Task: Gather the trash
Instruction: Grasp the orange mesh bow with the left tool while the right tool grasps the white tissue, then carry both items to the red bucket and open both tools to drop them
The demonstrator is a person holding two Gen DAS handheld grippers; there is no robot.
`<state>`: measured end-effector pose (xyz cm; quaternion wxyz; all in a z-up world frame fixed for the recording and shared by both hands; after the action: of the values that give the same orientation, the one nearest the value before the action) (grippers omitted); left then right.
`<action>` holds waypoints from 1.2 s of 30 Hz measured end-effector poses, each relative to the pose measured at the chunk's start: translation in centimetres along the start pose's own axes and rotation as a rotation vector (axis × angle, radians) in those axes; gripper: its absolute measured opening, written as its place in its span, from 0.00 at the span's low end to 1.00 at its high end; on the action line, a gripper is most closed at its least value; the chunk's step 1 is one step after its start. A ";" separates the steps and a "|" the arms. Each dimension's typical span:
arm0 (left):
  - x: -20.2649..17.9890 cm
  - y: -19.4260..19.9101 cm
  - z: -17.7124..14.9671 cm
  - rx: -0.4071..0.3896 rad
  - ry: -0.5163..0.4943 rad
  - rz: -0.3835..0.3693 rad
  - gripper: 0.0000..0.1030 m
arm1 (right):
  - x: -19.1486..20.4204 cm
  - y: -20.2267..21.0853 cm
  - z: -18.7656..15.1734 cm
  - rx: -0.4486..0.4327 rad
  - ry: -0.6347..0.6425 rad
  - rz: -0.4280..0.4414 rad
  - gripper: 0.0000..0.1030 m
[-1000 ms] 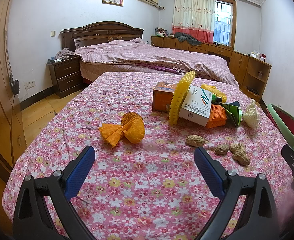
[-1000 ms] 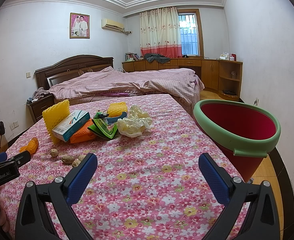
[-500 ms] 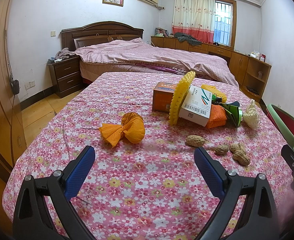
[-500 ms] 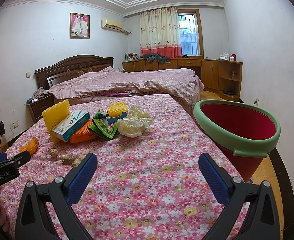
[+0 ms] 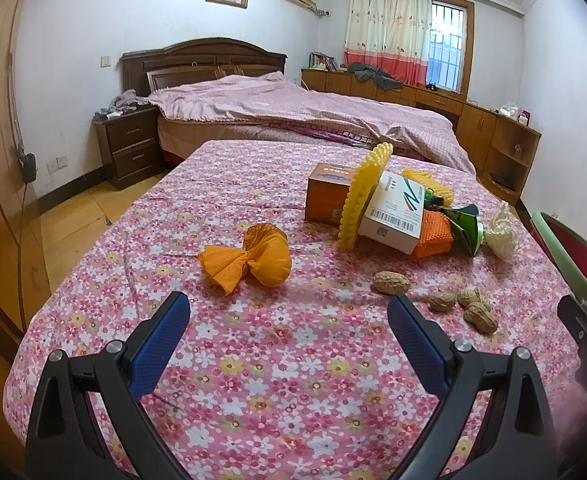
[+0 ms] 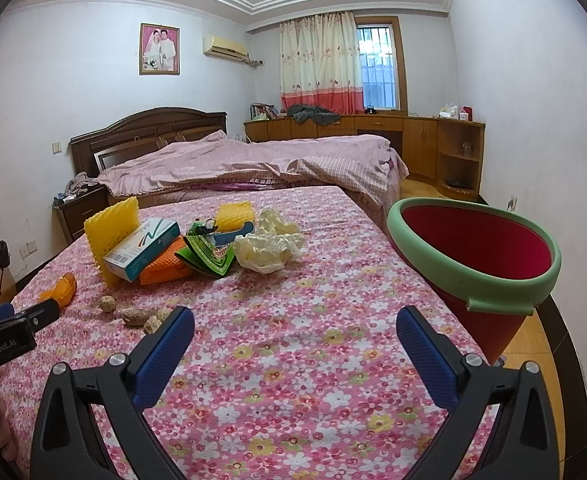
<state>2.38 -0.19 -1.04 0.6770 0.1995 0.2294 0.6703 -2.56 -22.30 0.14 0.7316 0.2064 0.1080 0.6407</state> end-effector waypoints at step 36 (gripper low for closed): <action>2.9 -7.5 4.9 0.223 0.052 -0.117 0.24 | 0.3 -13.4 6.1 0.404 -0.038 0.138 0.45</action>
<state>11.32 2.73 -1.45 0.6824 0.2423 0.3313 0.6049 12.05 -24.23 -0.25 0.6319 0.3675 0.2060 0.6505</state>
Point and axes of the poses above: each gripper's, at about its wrist camera, not at the fingertips, and y roughly against the way its jaws point, x to its left, z to its top, the point moved 2 cm from there along -y, roughly the way its jaws point, and after that the axes turned 2 degrees about -y, right-handed, at the moved point
